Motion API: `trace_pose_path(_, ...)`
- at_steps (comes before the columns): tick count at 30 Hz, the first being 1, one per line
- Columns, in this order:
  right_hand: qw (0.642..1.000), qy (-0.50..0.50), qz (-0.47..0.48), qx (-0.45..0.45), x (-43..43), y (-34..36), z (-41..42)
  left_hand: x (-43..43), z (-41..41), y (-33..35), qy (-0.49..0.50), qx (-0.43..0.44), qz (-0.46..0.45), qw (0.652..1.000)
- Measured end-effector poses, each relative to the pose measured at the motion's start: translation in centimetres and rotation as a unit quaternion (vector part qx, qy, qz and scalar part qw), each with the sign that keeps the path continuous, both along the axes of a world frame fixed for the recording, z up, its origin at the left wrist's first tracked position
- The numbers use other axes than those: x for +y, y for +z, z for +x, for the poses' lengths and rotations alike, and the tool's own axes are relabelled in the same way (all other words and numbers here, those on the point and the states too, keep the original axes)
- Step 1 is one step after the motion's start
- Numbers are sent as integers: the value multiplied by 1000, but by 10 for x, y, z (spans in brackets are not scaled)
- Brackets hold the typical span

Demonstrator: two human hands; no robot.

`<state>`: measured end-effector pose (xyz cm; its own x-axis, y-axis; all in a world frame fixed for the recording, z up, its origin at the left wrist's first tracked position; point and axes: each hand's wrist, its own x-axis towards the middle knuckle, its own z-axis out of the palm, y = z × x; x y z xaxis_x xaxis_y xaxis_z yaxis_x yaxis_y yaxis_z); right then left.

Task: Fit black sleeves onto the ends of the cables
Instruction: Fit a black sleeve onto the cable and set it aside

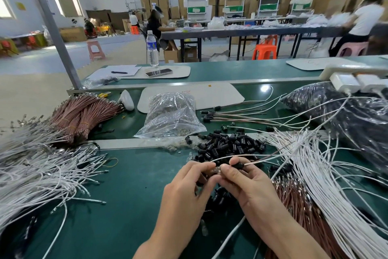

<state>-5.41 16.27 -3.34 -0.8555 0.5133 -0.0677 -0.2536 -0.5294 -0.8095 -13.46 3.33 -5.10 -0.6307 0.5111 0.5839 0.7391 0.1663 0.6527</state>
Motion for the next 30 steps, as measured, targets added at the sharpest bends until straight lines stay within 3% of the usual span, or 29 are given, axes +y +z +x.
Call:
trace_pose_path(7, 999, 27, 25, -1, -2, 0, 2, -3, -2, 3, 40, 108, -4, 993)
trace_pose_path(17, 996, 87, -3, -1, -3, 2, 3, -9, 1, 6, 23, 99, -21, 995)
trace_pose_path(22, 998, 64, 6, -2, -2, 0, 2, -10, 1, 2, 4, 45, -33, 998)
trace_pose_path(30, 999, 41, 14, -4, -3, -3, 2, -10, -2, 1, 9, 68, -25, 997)
